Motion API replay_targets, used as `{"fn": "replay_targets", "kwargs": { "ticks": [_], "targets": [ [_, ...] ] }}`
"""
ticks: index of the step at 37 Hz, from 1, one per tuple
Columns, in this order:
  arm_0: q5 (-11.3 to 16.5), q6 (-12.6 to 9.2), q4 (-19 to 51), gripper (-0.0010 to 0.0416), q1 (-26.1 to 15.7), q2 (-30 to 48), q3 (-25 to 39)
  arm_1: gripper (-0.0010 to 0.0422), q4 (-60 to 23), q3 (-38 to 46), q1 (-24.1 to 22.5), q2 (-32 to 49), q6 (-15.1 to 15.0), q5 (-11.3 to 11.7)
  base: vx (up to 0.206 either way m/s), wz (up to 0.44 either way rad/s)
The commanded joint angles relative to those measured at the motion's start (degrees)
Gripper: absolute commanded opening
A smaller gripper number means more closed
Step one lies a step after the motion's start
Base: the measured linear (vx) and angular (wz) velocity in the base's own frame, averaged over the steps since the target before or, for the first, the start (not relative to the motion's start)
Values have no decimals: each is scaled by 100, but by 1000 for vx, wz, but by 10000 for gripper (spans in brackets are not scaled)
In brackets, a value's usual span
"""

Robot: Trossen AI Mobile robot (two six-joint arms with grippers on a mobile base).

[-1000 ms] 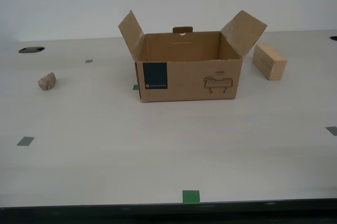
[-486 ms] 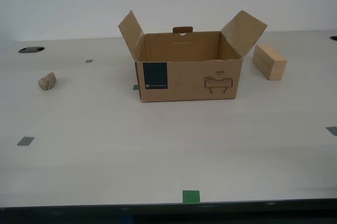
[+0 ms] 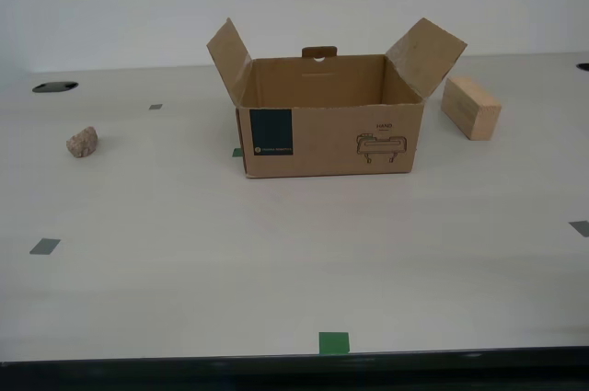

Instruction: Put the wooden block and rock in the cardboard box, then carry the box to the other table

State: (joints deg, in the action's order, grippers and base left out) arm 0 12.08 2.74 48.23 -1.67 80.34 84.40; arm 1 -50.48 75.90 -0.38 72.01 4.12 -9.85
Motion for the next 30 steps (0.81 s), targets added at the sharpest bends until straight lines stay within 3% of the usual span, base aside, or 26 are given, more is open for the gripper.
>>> {"fn": "replay_targets", "kwargs": {
  "ticks": [1, 14, 20, 26, 30],
  "targets": [
    [-13, -33, -7, 1, 0, -4, 2, 387, -2, 7, -2, -2, -7, -22, 0, 0],
    [11, -199, 15, 0, -7, -4, 2, 387, -20, 7, -2, -2, -7, -22, 0, 0],
    [-63, -118, -26, 6, -11, -4, 2, 387, -17, 7, -2, -2, -7, -22, 0, 0],
    [-332, -120, -26, 44, -15, 26, 2, 387, -15, 7, -2, -2, -9, -22, 0, 0],
    [-341, -125, -20, 86, -15, 87, 2, 387, -15, 7, -2, -2, -9, -22, 0, 0]
  ]
}}
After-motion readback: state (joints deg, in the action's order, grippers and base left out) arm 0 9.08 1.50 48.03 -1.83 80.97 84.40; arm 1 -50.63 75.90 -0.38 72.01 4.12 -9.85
